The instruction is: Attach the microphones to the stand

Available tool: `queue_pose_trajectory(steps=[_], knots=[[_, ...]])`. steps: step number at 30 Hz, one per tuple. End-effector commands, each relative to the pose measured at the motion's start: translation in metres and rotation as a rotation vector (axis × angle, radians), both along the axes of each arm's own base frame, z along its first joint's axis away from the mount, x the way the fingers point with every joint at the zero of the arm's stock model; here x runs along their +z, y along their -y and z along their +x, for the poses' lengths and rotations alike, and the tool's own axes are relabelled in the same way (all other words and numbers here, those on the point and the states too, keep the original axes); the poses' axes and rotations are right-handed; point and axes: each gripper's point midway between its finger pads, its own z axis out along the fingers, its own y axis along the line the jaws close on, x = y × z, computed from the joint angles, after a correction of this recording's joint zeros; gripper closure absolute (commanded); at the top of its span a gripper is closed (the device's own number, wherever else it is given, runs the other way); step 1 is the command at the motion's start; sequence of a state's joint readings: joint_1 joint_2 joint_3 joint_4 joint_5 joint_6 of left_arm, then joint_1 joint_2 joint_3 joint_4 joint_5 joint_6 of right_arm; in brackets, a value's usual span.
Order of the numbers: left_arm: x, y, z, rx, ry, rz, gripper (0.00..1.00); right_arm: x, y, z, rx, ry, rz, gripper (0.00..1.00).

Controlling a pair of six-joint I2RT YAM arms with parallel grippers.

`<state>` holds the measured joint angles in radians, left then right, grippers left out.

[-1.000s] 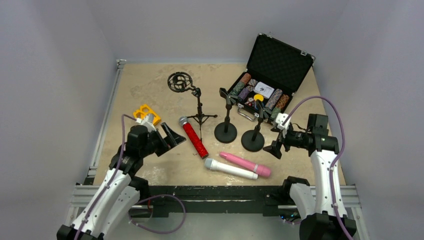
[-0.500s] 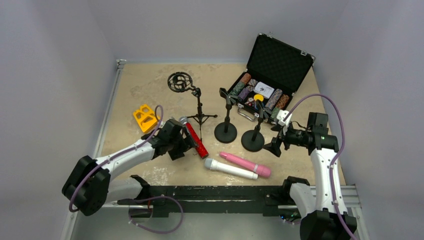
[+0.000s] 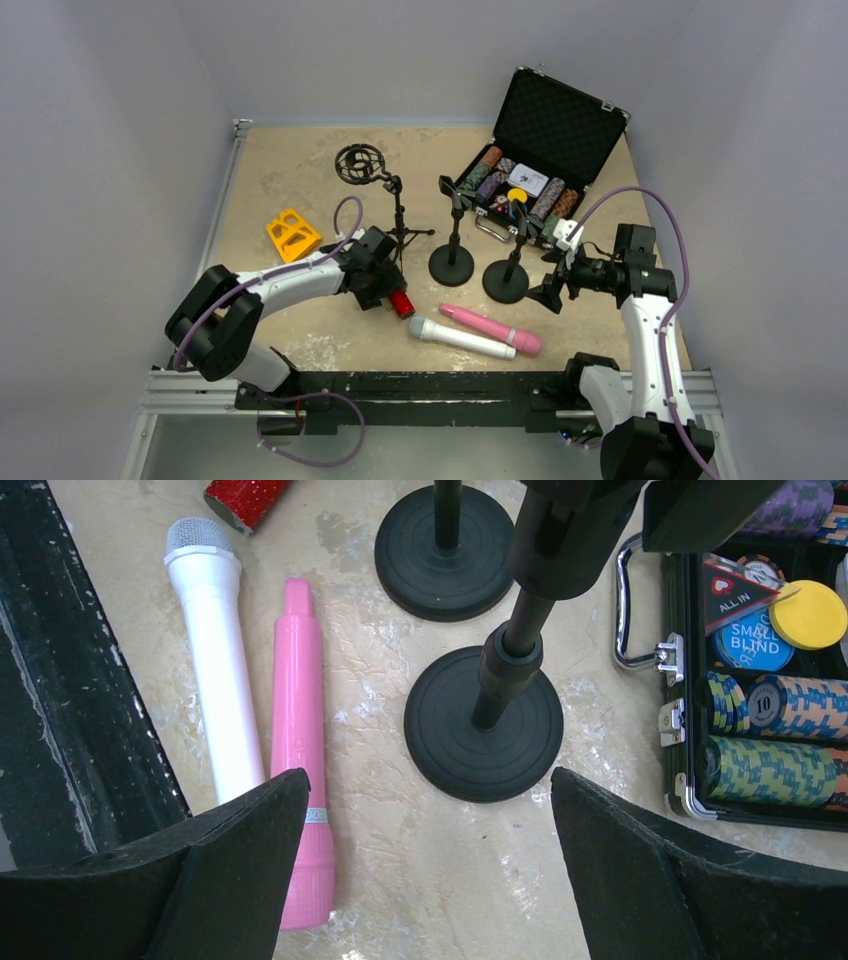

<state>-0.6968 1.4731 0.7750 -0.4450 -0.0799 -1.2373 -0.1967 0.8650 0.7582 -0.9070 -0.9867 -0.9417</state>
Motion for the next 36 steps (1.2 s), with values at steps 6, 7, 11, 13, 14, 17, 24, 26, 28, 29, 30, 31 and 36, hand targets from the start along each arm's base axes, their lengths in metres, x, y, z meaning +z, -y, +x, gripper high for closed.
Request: queue_pose_trajectory(steps=[6, 7, 11, 13, 14, 17, 24, 26, 28, 29, 30, 31, 36], knots=[[-0.008, -0.011, -0.002, -0.013, -0.023, 0.11, 0.45, 0.005, -0.004, -0.001, 0.015, 0.005, 0.03, 0.07], [-0.01, -0.013, -0.003, -0.018, -0.027, 0.123, 0.49, 0.006, -0.005, -0.001, 0.016, 0.006, 0.031, 0.07], [-0.022, -0.034, -0.012, -0.026, -0.044, 0.213, 0.56, 0.007, -0.005, -0.002, 0.018, 0.01, 0.031, 0.07], [-0.026, -0.045, -0.016, -0.028, -0.046, 0.258, 0.59, 0.007, -0.005, -0.003, 0.021, 0.013, 0.032, 0.07], [-0.027, -0.051, -0.019, -0.031, -0.044, 0.276, 0.63, 0.008, -0.006, -0.003, 0.021, 0.013, 0.034, 0.07], [-0.019, -0.064, -0.023, -0.037, -0.01, 0.303, 0.74, 0.009, -0.006, -0.004, 0.027, 0.015, 0.035, 0.07], [0.045, -0.085, -0.017, -0.105, 0.24, 0.282, 1.0, 0.015, -0.007, -0.006, 0.036, 0.035, 0.032, 0.07], [0.066, -0.092, -0.016, -0.124, 0.313, 0.283, 1.0, 0.019, -0.007, -0.006, 0.035, 0.043, 0.033, 0.07], [0.087, -0.1, -0.015, -0.133, 0.388, 0.286, 1.0, 0.024, -0.006, -0.006, 0.027, 0.044, 0.025, 0.07], [0.097, -0.103, -0.015, -0.145, 0.426, 0.28, 1.0, 0.027, -0.005, -0.006, 0.019, 0.047, 0.016, 0.06], [0.107, -0.106, -0.017, -0.158, 0.461, 0.278, 1.0, 0.029, -0.003, -0.006, 0.009, 0.042, 0.007, 0.06], [0.117, -0.109, -0.018, -0.166, 0.501, 0.271, 1.0, 0.033, -0.001, -0.006, -0.001, 0.044, -0.006, 0.06], [0.175, -0.122, -0.03, -0.223, 0.732, 0.216, 1.0, 0.055, 0.011, -0.009, -0.057, 0.067, -0.081, 0.07]])
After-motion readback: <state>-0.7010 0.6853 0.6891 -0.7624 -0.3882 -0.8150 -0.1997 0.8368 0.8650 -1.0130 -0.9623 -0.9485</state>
